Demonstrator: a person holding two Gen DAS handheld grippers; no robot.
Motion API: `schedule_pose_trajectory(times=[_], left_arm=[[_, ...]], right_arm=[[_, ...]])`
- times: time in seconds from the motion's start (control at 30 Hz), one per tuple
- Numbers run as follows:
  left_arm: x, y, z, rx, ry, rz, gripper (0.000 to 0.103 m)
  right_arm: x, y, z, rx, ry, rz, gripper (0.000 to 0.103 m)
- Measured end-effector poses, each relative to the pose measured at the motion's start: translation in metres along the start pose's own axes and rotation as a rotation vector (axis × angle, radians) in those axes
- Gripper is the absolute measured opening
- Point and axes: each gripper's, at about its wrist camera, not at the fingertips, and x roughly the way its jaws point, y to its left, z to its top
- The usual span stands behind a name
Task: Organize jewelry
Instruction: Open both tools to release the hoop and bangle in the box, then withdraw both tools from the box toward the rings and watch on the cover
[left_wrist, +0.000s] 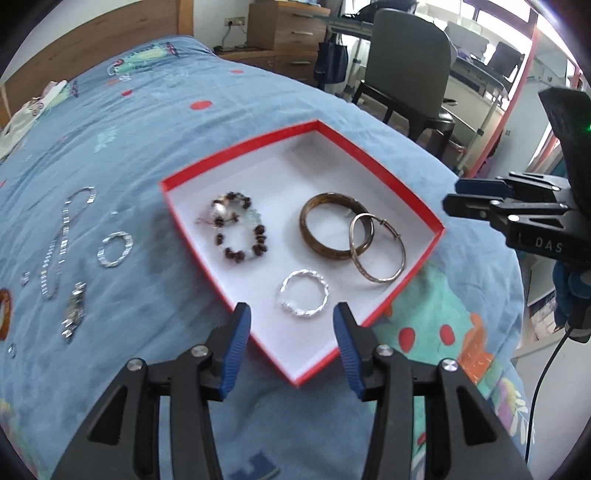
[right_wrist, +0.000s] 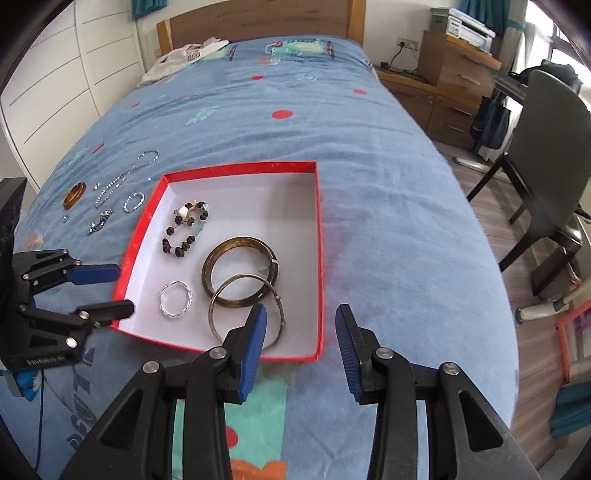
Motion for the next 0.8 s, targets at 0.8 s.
schedule_pose_trajectory(times=[0.8], left_arm=[[-0.240, 0.137, -0.166, -0.316, -0.206, 0.343, 0.045]], right_arm=[[-0.140, 0.137, -0.017, -0.081, -0.256, 0.115, 0.039]])
